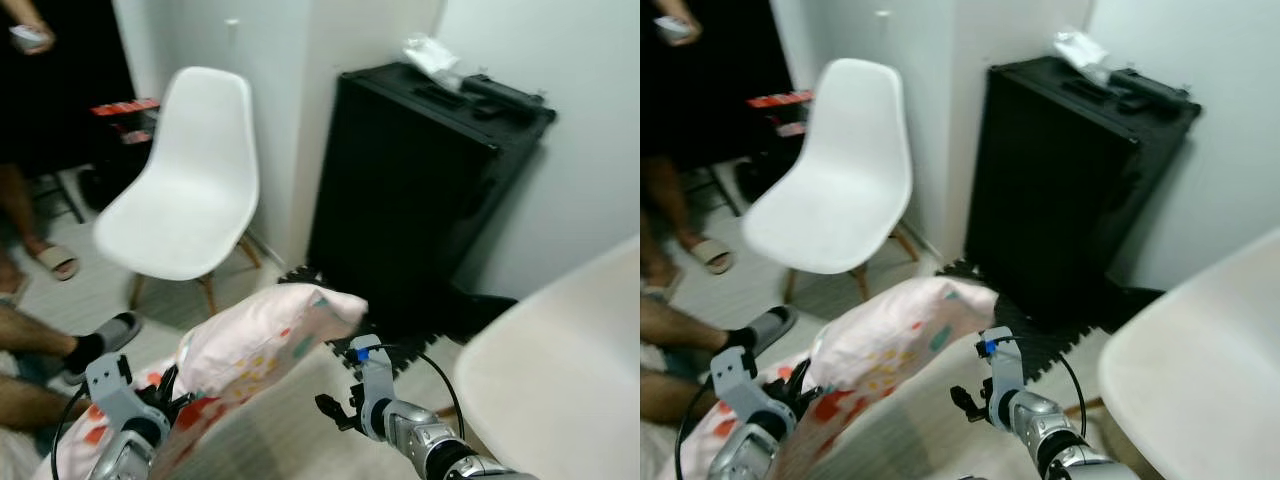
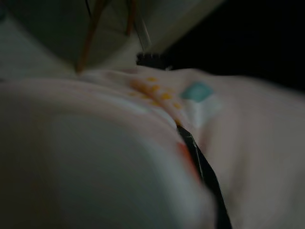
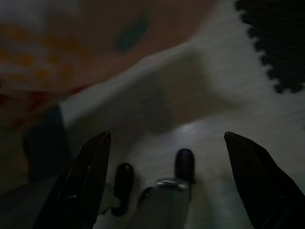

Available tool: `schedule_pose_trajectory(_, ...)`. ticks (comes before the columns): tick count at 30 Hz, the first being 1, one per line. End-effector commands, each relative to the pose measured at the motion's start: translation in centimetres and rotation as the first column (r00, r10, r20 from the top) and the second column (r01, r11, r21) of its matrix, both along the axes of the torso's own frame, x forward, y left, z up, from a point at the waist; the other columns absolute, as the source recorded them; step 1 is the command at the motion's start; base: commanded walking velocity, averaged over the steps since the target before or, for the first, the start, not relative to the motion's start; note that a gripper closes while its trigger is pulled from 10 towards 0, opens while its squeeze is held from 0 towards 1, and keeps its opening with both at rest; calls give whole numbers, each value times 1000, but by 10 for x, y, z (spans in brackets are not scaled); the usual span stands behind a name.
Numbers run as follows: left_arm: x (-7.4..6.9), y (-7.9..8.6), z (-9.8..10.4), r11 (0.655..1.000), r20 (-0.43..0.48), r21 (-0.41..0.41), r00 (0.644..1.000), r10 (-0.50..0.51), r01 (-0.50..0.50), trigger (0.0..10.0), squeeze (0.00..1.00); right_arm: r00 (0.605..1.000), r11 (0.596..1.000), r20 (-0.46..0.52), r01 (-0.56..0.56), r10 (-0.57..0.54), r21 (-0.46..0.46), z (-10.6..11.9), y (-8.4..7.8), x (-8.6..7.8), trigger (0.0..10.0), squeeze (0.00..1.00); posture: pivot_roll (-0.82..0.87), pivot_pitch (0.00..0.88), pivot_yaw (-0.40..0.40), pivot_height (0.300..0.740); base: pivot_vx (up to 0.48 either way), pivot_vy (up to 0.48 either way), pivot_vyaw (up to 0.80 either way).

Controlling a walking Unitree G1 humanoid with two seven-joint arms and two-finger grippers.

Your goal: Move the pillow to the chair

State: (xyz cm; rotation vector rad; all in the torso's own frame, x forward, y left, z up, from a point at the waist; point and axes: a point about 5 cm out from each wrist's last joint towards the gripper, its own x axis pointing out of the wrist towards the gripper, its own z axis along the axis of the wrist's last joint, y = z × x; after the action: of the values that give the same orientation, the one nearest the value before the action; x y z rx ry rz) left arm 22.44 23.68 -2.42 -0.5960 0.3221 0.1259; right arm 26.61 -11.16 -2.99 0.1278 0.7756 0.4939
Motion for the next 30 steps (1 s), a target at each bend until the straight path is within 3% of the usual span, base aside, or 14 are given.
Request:
schedule_pose_trajectory(1, 3, 8, 8, 999, 60, 40, 998, 15, -17, 10000, 0, 1000, 1000, -6, -8, 8, -9, -2, 0, -2, 10000, 0, -21, 61, -75, 740, 0, 0, -763)
schedule_pose_trajectory(7, -1, 4, -3, 999, 9, 44, 1000, 30, -30, 10000, 0, 1000, 1000, -14, -15, 14, -25, -4, -1, -5, 10000, 0, -16, 56, -76, 740, 0, 0, -763)
schedule_pose_trajectory(15, -17, -7, -25, 991, -171, 132, 985, -6, 29, 10000, 0, 998, 995, -60, -2, -4, -97, -15, -13, -17, 10000, 0, -16, 45, -72, 740, 0, 0, -765)
schedule_pose_trajectory(17, -33, -15, -39, 984, -280, 159, 959, -38, 85, 10000, 0, 995, 990, -89, 23, -36, -139, -22, -23, -25, 10000, 0, -19, 45, -70, 740, 0, 0, -763)
schedule_pose_trajectory(23, -51, -26, -52, 977, -379, 160, 923, -72, 142, 10000, 0, 990, 984, -113, 68, -87, -165, -26, -34, -30, 10000, 0, -20, 46, -68, 740, 0, 0, -763)
schedule_pose_trajectory(24, -61, -32, -59, 968, -436, 169, 895, -94, 184, 10000, 0, 988, 982, -120, 75, -97, -175, -27, -37, -32, 10000, 0, -21, 48, -67, 740, 0, 0, -763)
schedule_pose_trajectory(30, -84, -40, -71, 966, -530, 154, 843, -95, 206, 10000, 0, 987, 981, -127, 78, -102, -180, -28, -38, -33, 10000, 0, -18, 49, -67, 740, 0, 0, -763)
